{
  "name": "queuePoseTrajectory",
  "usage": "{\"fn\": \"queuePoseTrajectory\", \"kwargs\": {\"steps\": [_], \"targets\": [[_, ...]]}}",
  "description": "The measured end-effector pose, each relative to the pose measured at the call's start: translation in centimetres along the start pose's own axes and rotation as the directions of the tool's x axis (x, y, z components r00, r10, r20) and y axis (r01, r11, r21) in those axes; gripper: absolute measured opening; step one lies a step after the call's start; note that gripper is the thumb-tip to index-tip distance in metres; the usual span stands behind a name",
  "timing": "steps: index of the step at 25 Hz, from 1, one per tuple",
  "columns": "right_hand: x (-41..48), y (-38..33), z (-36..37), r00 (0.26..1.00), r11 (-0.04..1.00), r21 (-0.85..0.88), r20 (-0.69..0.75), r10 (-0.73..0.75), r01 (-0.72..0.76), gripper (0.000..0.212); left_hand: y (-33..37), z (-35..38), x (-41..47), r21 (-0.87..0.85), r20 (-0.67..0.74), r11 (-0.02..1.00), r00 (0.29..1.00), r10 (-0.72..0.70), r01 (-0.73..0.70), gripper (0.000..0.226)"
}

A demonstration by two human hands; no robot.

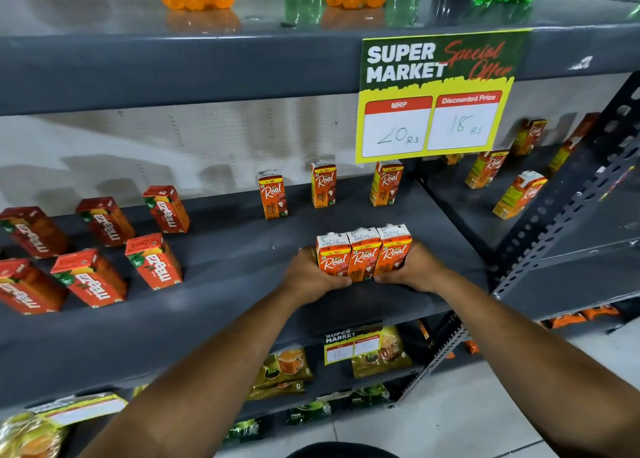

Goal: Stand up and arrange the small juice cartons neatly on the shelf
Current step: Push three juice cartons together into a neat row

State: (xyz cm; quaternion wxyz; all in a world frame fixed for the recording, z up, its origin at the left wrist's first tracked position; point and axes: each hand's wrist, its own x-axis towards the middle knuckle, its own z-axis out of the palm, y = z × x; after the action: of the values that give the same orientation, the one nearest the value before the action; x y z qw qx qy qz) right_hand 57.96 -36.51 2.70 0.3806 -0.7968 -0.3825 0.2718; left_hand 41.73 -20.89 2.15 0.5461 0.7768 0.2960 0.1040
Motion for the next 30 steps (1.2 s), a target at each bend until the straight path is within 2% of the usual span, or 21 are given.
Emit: {"fn": "queuePoseTrajectory", "kwargs": {"steps": [5,14,21,25,30], "targets": [[-1.2,1.5,0.1,1.000,1.000,-0.030,0.006,-0.001,0.001,0.054,-1.8,1.8,-1.2,0.029,-0.058,0.999,0.998,-0.036,0.038,0.062],[-1.5,2.1,-0.5,0.998,1.000,-0.031,0.058,0.000,0.002,0.055,-0.8,2.4,-2.0,0.051,-0.038,0.994,0.995,-0.092,0.094,0.061],[-1.6,2.1,-0.7,0.997,1.000,-0.013,0.078,0.023,-0.022,0.051,-1.6,2.7,-1.9,0.102,-0.068,0.990,0.994,-0.088,0.095,0.076],[-1.4,2.0,-0.8,0.994,0.999,-0.029,0.098,0.039,-0.036,0.050,-2.0,3.0,-2.0,0.123,-0.092,0.988,0.992,-0.082,0.093,0.093],[-1.3,1.9,-0.8,0.993,0.998,-0.039,0.103,0.054,-0.050,0.046,-1.9,2.8,-2.0,0.116,-0.073,0.990,0.995,-0.070,0.079,0.084]]}}
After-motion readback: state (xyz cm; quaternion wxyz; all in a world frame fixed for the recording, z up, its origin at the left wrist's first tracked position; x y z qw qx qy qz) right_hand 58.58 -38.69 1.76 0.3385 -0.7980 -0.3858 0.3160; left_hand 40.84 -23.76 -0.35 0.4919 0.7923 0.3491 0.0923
